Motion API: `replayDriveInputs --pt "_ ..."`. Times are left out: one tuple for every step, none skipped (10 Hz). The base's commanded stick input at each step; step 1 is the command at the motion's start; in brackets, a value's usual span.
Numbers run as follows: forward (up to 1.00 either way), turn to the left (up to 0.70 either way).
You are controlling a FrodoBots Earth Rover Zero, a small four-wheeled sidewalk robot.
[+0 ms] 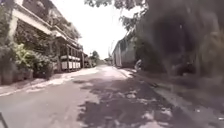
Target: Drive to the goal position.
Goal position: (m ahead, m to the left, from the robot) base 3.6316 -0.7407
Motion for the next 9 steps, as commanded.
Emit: replayDriveInputs --pt "0.85 0.0" --pt "0.85 0.0" --pt "0.85 0.0" --pt "0.85 0.0" --pt "0.85 0.0" --pt "0.85 0.0" --pt "0.85 0.0" --pt "0.85 0.0" --pt "0.85 0.02"
